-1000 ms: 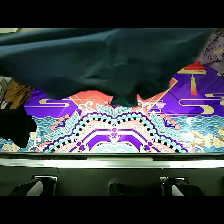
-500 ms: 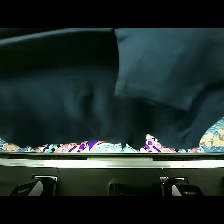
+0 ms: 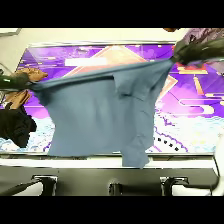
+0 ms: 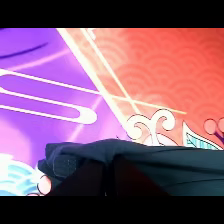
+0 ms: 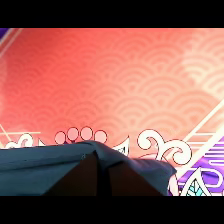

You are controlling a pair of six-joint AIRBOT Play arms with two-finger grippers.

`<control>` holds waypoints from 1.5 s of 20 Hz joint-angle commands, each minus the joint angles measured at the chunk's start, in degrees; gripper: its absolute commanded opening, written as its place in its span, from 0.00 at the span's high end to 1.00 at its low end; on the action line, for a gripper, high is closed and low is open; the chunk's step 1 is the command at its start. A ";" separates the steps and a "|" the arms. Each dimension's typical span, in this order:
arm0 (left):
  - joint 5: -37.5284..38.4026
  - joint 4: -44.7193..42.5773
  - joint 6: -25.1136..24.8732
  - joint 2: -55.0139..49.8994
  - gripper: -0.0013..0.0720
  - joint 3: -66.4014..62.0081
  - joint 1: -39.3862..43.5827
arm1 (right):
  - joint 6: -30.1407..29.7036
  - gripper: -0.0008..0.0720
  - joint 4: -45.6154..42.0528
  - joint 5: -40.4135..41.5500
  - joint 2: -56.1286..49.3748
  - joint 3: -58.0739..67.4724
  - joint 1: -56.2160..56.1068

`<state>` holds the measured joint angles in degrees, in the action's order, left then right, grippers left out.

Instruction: Fold the clothes and pants, and hang the long-sleeved shirts on hangers.

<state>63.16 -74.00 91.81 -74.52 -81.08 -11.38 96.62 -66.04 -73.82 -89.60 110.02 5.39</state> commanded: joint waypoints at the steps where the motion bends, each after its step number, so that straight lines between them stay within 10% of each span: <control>1: -13.49 1.01 -0.74 -12.96 0.96 2.16 2.49 | 0.22 0.95 5.68 5.14 -15.93 0.07 0.00; 8: -20.15 4.83 -0.04 -22.51 0.95 2.19 6.71 | 0.28 0.84 8.41 8.98 -25.40 0.07 0.00; 13: -8.15 4.24 -0.42 -20.00 0.14 -3.34 4.61 | -2.25 0.43 9.86 -0.85 -21.99 0.09 1.31; 20: 12.35 -9.07 -0.52 -4.79 0.14 -0.72 -5.27 | -18.56 0.41 15.41 -13.05 -7.43 -11.78 15.63; 30: 11.85 -10.05 -0.11 3.91 0.14 10.14 -8.90 | -34.58 0.31 23.15 -3.13 0.26 -58.64 21.07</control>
<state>74.74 -83.57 91.59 -71.46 -71.94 -19.99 67.77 -46.09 -80.84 -90.06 59.64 25.93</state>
